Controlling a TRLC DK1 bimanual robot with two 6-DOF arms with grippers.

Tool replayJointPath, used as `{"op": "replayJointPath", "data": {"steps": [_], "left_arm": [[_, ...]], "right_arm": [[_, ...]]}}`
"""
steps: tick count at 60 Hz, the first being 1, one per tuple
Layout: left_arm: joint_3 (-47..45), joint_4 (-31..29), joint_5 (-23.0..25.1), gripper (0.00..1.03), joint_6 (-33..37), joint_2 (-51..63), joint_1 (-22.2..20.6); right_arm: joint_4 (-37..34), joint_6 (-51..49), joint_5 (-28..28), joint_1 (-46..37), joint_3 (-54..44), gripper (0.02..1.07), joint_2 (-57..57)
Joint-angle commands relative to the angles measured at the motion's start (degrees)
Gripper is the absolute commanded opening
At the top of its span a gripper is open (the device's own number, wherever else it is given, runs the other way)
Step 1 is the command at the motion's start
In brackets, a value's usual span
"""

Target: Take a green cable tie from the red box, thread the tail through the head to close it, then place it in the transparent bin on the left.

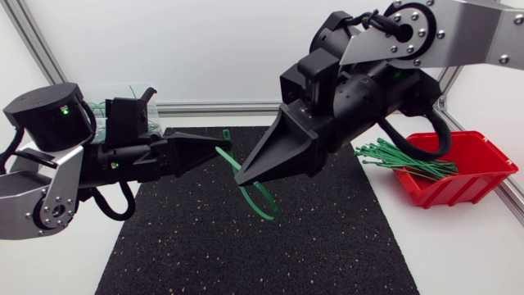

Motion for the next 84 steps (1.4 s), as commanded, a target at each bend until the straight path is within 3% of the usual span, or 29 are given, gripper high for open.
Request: {"op": "replayJointPath", "data": {"steps": [1, 22, 38, 48, 66, 84], "left_arm": [[-2.1, 1.4, -0.8, 0.03, -2.7, -3.7, -1.0], [-2.4, 1.6, -7.0, 0.03, -5.7, -10.0, -5.9], [-3.3, 2.1, -13.1, 0.03, -8.7, -12.8, -7.5], [-7.0, 2.9, -17.9, 0.03, -8.2, -14.6, -11.9], [-11.6, 6.3, -21.2, 0.03, -9.0, -13.8, -13.5], [-13.0, 6.6, -26.4, 0.03, -8.7, -16.2, -18.3]], "right_arm": [[0.1, 7.2, -0.6, 0.0, 1.1, 0.08, -2.8], [2.8, 27.7, 3.2, 0.2, -0.2, 0.08, -8.7], [1.8, 29.1, 4.1, 1.7, 3.8, 0.08, -8.7], [-0.4, 32.0, 6.5, 1.7, 3.8, 0.08, -8.7], [-0.4, 33.0, 7.9, 1.2, -1.4, 0.08, -8.7], [0.0, 34.7, 8.5, 1.2, -2.2, 0.08, -10.2]]}}
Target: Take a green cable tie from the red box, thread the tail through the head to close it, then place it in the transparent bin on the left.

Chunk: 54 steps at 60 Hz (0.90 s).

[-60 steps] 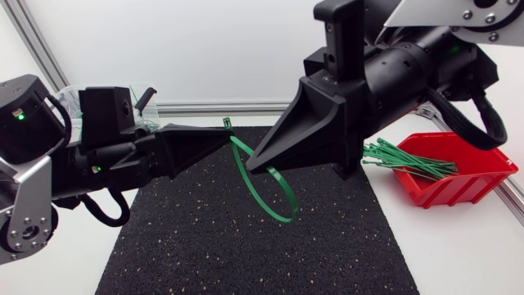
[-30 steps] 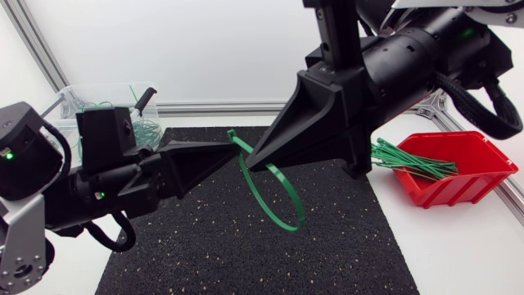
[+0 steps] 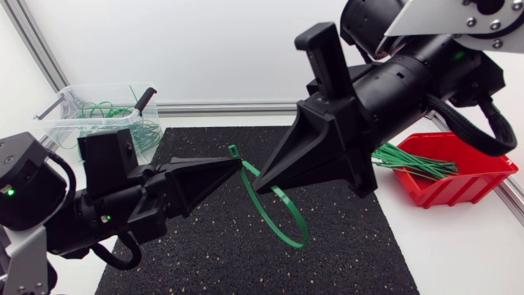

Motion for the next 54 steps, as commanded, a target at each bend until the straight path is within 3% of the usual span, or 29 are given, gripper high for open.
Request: {"op": "replayJointPath", "data": {"steps": [1, 27, 54], "left_arm": [[-1.6, 1.0, -1.0, 0.03, -1.0, -0.6, -1.3], [-3.3, 3.6, -6.0, 0.03, 1.1, -1.1, -4.6], [-5.2, 4.4, -6.4, 0.03, 2.2, -4.2, -5.0]], "right_arm": [[0.0, 2.2, 0.2, 0.0, -0.8, 0.08, -1.2], [0.7, 2.8, 0.1, 1.9, -0.3, 0.08, 0.4], [1.4, 2.8, -0.2, 3.2, 0.6, 0.08, 1.5]]}}
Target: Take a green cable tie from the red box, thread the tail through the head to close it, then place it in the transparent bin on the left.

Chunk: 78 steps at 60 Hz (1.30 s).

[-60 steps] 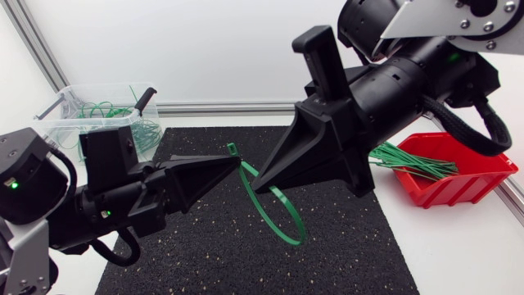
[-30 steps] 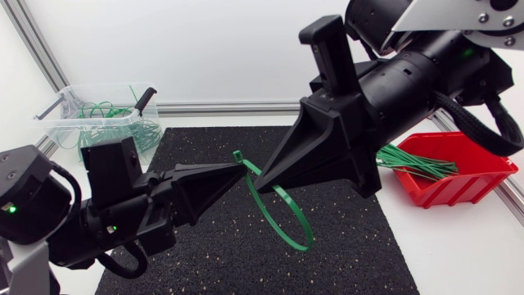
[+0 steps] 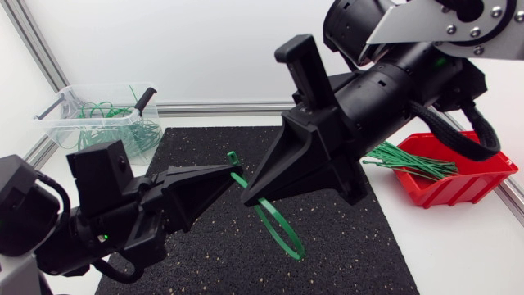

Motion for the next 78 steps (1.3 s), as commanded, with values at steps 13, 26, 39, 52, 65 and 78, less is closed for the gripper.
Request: {"op": "replayJointPath", "data": {"steps": [13, 26, 39, 52, 65, 78], "left_arm": [[-3.5, 2.2, -0.8, 0.03, 1.5, -2.5, -1.7], [-3.6, 2.3, -1.7, 0.03, 2.5, -2.3, -2.5], [-3.8, 2.4, -3.1, 0.03, 4.1, -1.7, -3.8], [-3.6, 2.5, -3.7, 0.03, 4.3, -1.8, -3.5], [-3.0, 2.5, -3.7, 0.03, 4.4, -2.3, -2.4], [-2.9, 3.0, -3.7, 0.03, 4.1, -2.8, -2.2]], "right_arm": [[1.0, 1.3, -0.3, 0.6, 0.2, 0.08, -0.8], [1.0, 1.3, -0.4, 0.6, 0.1, 0.08, -1.4], [1.1, 1.3, -0.4, 0.6, 0.1, 0.08, -1.5], [1.5, 1.4, -0.4, 0.6, -0.5, 0.08, -1.8], [1.7, 1.5, -0.4, 0.6, -1.0, 0.08, -1.9], [2.2, 1.7, -0.4, 0.6, -1.2, 0.08, -1.7]]}}
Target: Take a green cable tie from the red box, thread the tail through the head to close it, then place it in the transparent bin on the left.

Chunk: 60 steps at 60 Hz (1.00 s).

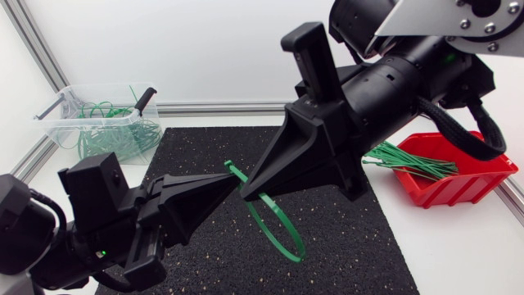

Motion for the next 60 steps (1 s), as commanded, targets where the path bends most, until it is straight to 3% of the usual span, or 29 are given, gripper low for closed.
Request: {"op": "replayJointPath", "data": {"steps": [1, 60], "left_arm": [[-0.2, 1.4, -0.4, 0.03, 0.7, -0.9, 0.1], [0.2, 1.6, -0.7, 0.03, 0.9, -1.4, -1.0]], "right_arm": [[0.6, 1.7, -0.2, 0.6, -1.2, 0.08, -0.3], [1.9, 2.2, -0.2, 0.8, -2.0, 0.08, 1.0]]}}
